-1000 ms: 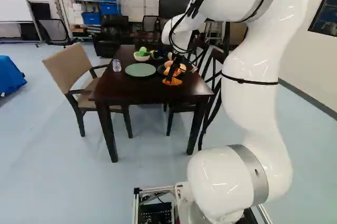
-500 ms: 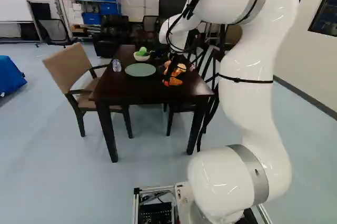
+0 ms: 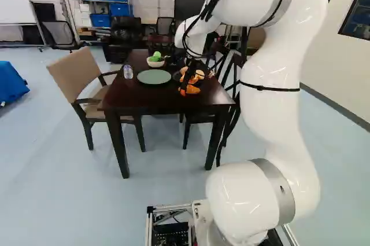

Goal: Move the croissant to the empty plate

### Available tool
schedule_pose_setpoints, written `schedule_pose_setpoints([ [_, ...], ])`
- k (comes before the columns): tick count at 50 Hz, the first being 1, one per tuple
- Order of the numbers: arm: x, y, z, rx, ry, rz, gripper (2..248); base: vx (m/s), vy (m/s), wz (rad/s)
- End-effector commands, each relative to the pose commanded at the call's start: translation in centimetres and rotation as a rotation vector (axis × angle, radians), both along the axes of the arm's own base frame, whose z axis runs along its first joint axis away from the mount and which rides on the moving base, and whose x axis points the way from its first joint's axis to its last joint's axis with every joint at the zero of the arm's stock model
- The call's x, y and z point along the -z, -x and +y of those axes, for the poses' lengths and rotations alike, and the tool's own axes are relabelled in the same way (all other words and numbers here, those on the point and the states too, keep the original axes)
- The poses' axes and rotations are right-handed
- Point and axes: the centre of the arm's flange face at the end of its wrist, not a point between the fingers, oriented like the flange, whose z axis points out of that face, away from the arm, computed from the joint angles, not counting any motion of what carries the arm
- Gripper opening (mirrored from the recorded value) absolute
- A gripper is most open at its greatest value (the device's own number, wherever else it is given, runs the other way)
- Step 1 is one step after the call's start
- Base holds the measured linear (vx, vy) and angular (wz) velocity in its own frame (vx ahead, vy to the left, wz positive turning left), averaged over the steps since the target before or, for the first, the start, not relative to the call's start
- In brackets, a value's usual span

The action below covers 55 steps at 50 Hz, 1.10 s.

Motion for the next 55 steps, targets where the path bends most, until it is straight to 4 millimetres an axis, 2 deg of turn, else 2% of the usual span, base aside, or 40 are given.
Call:
schedule_pose_setpoints([
  [55, 0.0, -2.3, 0.0, 0.003, -0.001, -0.021, 247, 0.000, 0.000, 0.000],
])
